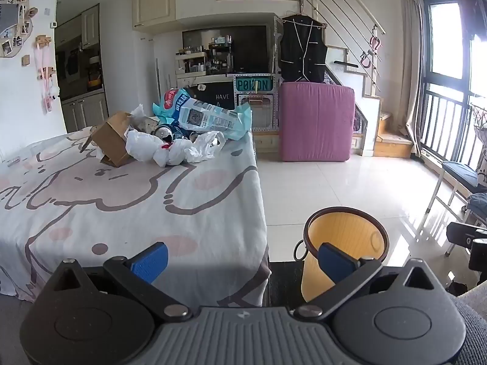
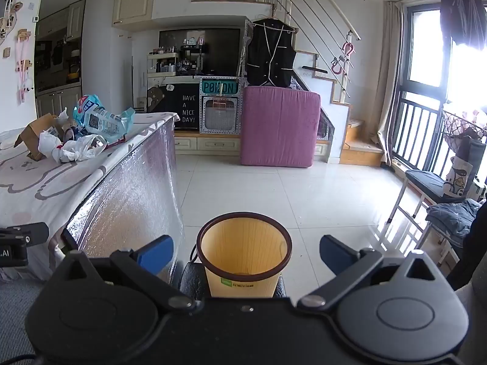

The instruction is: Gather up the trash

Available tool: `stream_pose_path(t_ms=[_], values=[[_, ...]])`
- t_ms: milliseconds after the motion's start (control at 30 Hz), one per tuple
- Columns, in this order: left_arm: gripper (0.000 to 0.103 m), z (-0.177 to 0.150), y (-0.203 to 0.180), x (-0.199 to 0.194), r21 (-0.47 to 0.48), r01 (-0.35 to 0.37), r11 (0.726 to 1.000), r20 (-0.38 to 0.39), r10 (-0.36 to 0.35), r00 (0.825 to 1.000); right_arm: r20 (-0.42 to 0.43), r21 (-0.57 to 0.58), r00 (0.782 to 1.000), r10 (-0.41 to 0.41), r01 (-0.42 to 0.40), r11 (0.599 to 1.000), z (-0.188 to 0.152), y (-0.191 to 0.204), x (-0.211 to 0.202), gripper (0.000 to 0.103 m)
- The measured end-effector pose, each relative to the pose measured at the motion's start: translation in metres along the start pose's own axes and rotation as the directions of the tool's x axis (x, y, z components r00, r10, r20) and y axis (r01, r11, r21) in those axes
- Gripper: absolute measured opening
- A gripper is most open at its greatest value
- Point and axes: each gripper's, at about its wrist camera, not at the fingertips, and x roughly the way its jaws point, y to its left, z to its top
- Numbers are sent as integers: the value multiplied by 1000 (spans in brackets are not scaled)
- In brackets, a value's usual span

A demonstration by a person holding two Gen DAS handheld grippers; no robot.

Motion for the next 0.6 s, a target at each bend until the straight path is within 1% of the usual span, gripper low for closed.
stream_pose_path(t_ms=[600], values=[[103, 0, 0, 0, -2, 2, 1000, -3, -2, 1000, -1, -3, 1000, -2, 2, 1000, 0, 0, 0, 103]])
